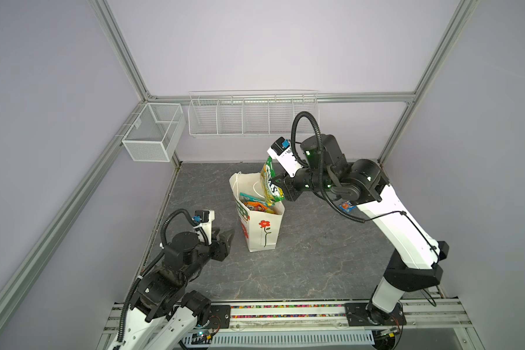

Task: Place the snacks into the paper bag
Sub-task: 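Lower the Spring Tea pack into the bag and open the right gripper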

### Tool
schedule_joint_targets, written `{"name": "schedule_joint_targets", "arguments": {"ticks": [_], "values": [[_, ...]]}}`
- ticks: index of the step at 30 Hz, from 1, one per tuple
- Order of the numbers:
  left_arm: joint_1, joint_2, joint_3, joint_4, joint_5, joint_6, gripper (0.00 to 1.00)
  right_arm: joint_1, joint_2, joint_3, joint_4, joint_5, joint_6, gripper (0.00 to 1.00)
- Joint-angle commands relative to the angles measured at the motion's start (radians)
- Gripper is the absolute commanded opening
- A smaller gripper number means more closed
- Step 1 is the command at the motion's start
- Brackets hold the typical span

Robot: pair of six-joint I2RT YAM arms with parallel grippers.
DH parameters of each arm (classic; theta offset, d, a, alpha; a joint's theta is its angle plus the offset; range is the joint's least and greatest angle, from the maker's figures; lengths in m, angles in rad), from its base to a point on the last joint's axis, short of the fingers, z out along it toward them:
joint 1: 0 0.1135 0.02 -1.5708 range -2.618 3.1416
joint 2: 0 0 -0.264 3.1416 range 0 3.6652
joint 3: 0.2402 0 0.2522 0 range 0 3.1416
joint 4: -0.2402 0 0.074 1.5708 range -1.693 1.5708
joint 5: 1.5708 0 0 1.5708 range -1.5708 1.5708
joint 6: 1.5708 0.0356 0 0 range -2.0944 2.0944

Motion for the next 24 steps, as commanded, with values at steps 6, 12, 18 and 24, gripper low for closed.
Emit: {"name": "schedule_joint_targets", "arguments": {"ticks": [6,12,18,24], "values": [[0.004,0.013,-0.007,0.007,-0.001,0.012,0.58,0.034,-0.002,0.132,0.060,0.071,-0.058,0.07],[0.004,-0.004,-0.006,0.002,-0.017,0.009,0.58,0.036,0.019,0.147,0.154,0.054,-0.069,0.07],[0.004,-0.019,-0.008,0.002,-0.028,0.007,0.58,0.036,0.054,0.147,0.249,0.050,-0.063,0.07],[0.004,-0.015,-0.007,0.003,-0.015,0.013,0.58,0.035,0.076,0.153,0.266,0.045,-0.062,0.07]]}}
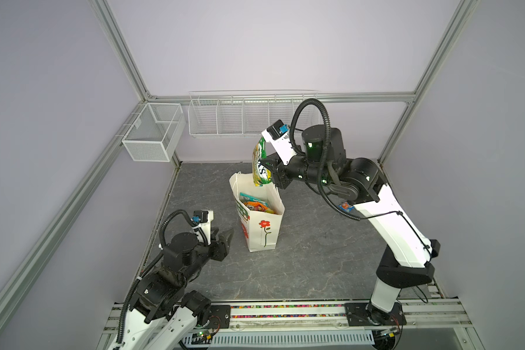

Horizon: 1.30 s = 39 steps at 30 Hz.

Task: Place the snacks into the paper bag
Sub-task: 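Lower the Spring Tea pack into the bag and open the right gripper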

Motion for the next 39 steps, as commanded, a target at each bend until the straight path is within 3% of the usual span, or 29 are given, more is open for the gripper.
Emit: {"name": "schedule_joint_targets", "arguments": {"ticks": [1,23,39], "values": [[0.004,-0.007,-0.008,0.004,0.006,0.012,0.58,0.004,0.012,0.028,0.082,-0.001,-0.024,0.07],[0.004,-0.018,-0.012,0.016,0.038,0.021,0.58,-0.018,0.096,0.022,-0.025,0.022,-0.058,0.07],[0.004,0.008,-0.011,0.016,0.044,0.029,0.58,-0.037,0.033,-0.101,-0.033,0.002,-0.045,0.07]]}}
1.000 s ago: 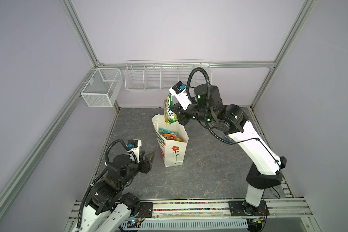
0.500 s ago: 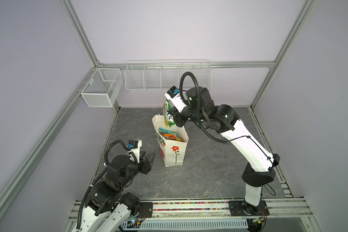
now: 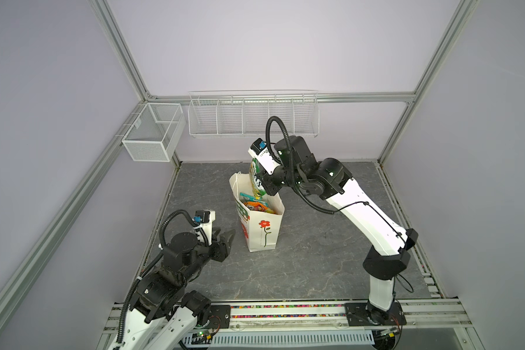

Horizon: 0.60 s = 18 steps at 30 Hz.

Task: Place the snacks into the paper bag
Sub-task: 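Lower the Spring Tea pack into the bag and open the right gripper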

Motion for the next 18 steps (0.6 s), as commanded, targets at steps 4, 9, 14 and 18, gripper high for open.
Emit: {"name": "schedule_joint_targets", "arguments": {"ticks": [4,9,14,18], "values": [[0.003,0.010,-0.010,0.009,0.007,0.013,0.58,-0.009,-0.092,-0.055,0.043,-0.021,-0.004,0.07],[0.003,0.021,-0.011,0.011,0.020,0.016,0.58,-0.008,-0.119,-0.082,0.040,-0.020,0.003,0.07],[0.003,0.016,-0.011,0.011,0.019,0.014,0.58,-0.008,-0.144,-0.131,0.057,-0.017,0.009,0.07],[0.003,0.017,-0.011,0.012,0.021,0.014,0.58,-0.008,-0.155,-0.151,0.059,-0.020,0.012,0.07]]}}
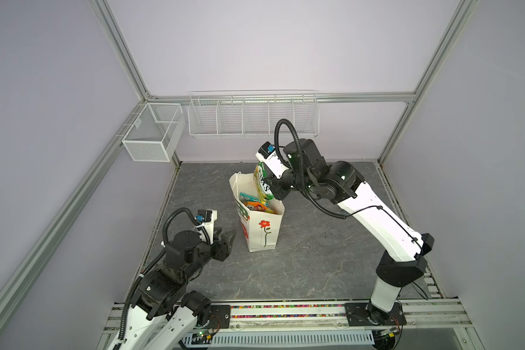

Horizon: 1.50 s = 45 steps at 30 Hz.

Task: Place the snacks into the paper bag
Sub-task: 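Lower the Spring Tea pack into the bag and open the right gripper, then withdraw the right gripper from the bag toward the blue M&M's pack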

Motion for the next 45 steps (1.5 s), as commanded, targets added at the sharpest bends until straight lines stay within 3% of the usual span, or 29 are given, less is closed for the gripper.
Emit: {"name": "schedule_joint_targets", "arguments": {"ticks": [1,31,37,45], "values": [[0.003,0.000,-0.010,0.012,0.015,0.013,0.58,-0.004,-0.041,-0.022,0.060,-0.007,0.005,0.07],[0.003,-0.006,-0.011,0.018,0.041,0.016,0.58,-0.018,-0.024,-0.029,0.095,0.013,0.023,0.07],[0.002,-0.007,-0.014,0.018,0.041,0.016,0.58,-0.019,-0.024,-0.029,0.099,0.007,0.035,0.37],[0.003,-0.004,-0.013,0.018,0.041,0.018,0.58,-0.019,-0.042,-0.032,0.094,-0.004,0.046,0.42]]}}
